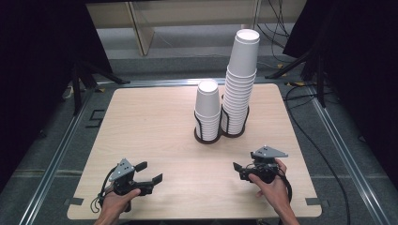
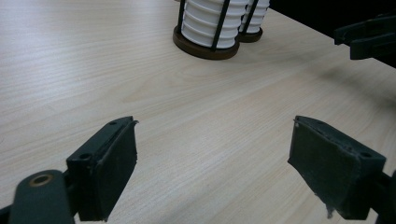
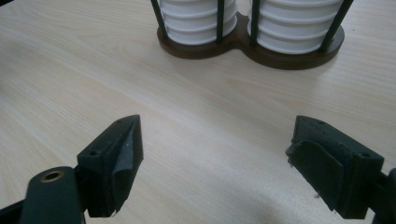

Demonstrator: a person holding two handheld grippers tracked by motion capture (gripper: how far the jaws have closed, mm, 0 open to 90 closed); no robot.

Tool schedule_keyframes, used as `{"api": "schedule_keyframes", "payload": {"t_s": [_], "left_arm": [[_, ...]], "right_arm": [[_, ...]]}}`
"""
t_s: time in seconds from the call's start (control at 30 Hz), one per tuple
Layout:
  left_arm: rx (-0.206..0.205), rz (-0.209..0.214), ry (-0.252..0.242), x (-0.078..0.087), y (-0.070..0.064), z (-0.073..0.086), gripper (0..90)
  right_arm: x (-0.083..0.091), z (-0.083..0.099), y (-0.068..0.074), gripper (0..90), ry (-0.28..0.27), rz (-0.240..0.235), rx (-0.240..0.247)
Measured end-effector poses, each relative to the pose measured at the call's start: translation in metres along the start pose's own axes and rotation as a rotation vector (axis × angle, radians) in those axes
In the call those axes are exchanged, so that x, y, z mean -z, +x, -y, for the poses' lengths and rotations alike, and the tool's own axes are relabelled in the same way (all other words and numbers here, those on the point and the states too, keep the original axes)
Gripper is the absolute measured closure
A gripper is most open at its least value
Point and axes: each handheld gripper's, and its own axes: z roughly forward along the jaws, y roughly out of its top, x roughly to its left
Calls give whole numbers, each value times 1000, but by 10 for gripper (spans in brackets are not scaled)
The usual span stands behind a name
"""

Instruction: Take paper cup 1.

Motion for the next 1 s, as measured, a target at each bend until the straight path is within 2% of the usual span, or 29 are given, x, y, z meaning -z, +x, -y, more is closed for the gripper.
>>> {"api": "schedule_keyframes", "payload": {"t_s": [0.17,0.23,0.27,0.3,0.33,0.37,0.4,0.43,0.47,0.5,0.53,0.57,0.7,0.73,0.77,0.87,0.93,1.0], "left_arm": [[3,7,-9,-1,1,0,145],[6,-7,3,0,1,-1,145],[16,-8,-7,0,1,-1,145],[14,-8,-7,1,1,-1,145],[7,-9,0,1,2,-1,145],[11,-10,-4,1,1,-1,145],[11,-10,-4,1,1,-1,145],[7,-8,-1,1,1,-1,145],[8,-8,-2,1,1,-1,145],[14,-8,-6,1,1,-1,144],[14,-7,-5,0,1,-1,145],[15,-8,-5,0,1,-1,145],[7,-13,5,0,2,-1,145],[11,3,-13,-1,2,0,145],[12,2,-10,-1,2,0,145],[7,-7,5,1,1,-1,145],[15,15,-13,-2,0,0,145],[9,10,0,-1,0,-1,145]], "right_arm": [[1,-1,1,178,-1,-16,-2],[1,-1,2,176,2,-20,-4],[-1,-2,2,171,-11,-45,-5],[-1,-2,3,163,-13,-44,-3],[1,-3,3,156,-10,-22,7],[0,-3,5,157,-2,-38,-10],[-3,-2,4,156,-15,-42,5],[-2,-3,5,155,-16,-56,-4],[-2,-4,5,155,-18,-49,11],[-4,-5,5,155,-23,-72,6],[-4,-7,6,156,-27,-61,29],[-4,-8,7,156,-15,-60,18],[-5,-13,10,156,-34,-53,15],[-5,-13,10,157,-35,-53,24],[-7,-14,10,158,-44,-56,38],[-6,-15,10,159,-42,-56,34],[-5,-16,11,168,-37,-59,33],[-5,-18,11,168,-43,-63,34]]}}
